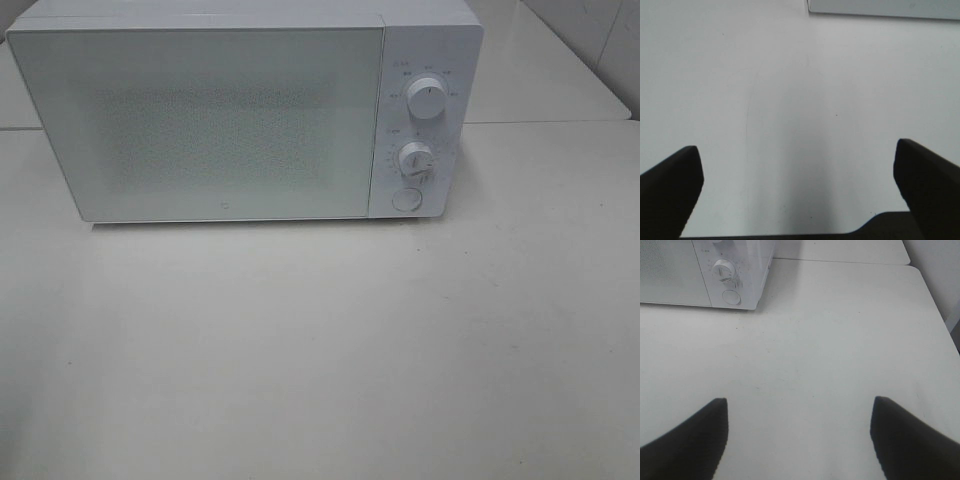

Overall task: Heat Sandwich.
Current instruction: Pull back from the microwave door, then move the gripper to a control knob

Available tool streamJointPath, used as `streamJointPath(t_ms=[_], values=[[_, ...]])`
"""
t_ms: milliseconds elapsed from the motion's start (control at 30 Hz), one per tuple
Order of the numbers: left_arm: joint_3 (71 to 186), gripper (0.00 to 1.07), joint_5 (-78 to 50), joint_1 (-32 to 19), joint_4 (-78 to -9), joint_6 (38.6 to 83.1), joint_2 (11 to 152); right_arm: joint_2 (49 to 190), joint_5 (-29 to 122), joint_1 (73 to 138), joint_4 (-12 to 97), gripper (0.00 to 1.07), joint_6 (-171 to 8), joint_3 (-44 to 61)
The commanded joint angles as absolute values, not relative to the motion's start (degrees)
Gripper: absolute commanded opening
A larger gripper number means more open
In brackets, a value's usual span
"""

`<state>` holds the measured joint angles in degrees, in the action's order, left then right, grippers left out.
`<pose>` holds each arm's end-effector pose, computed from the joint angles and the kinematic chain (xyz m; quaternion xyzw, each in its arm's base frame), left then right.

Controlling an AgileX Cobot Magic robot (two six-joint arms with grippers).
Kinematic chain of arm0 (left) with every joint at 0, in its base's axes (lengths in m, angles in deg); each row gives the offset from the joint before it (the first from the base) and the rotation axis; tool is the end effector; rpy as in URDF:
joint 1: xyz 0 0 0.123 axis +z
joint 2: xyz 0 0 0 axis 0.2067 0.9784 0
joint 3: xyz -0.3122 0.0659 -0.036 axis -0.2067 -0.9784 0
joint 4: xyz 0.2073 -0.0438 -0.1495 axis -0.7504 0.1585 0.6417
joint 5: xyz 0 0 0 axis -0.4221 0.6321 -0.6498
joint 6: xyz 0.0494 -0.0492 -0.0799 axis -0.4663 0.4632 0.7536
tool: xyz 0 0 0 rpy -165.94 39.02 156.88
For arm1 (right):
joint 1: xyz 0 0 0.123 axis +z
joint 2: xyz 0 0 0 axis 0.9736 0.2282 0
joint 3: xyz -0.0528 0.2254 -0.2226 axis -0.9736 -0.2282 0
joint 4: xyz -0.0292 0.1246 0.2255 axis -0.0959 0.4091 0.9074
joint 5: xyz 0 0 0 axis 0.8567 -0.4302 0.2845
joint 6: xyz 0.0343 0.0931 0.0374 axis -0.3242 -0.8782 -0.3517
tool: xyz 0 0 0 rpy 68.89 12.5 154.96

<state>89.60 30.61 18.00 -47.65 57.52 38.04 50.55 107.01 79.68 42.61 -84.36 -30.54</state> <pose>0.0528 -0.0101 0.2921 -0.0094 0.9165 -0.0423 0.3976 -0.0189 -0.0009 0.2791 -0.0305 0.8362 0.0074 0.5476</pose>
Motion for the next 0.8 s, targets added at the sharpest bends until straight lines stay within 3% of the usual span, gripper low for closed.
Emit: streamJointPath(t_ms=[33,200,800], values=[[89.32,0.98,30.21,17.94,-46.11,56.03,34.72,48.94,106.67,79.45,42.61,0.75,-83.78,-30.60],[89.49,0.98,34.22,17.94,-43.76,52.25,31.63,48.94,106.67,79.45,42.61,0.75,-83.78,-30.60],[88.06,0.98,36.74,17.94,-41.81,54.03,15.12,48.94,106.67,79.45,42.61,0.75,-83.78,-30.60]])
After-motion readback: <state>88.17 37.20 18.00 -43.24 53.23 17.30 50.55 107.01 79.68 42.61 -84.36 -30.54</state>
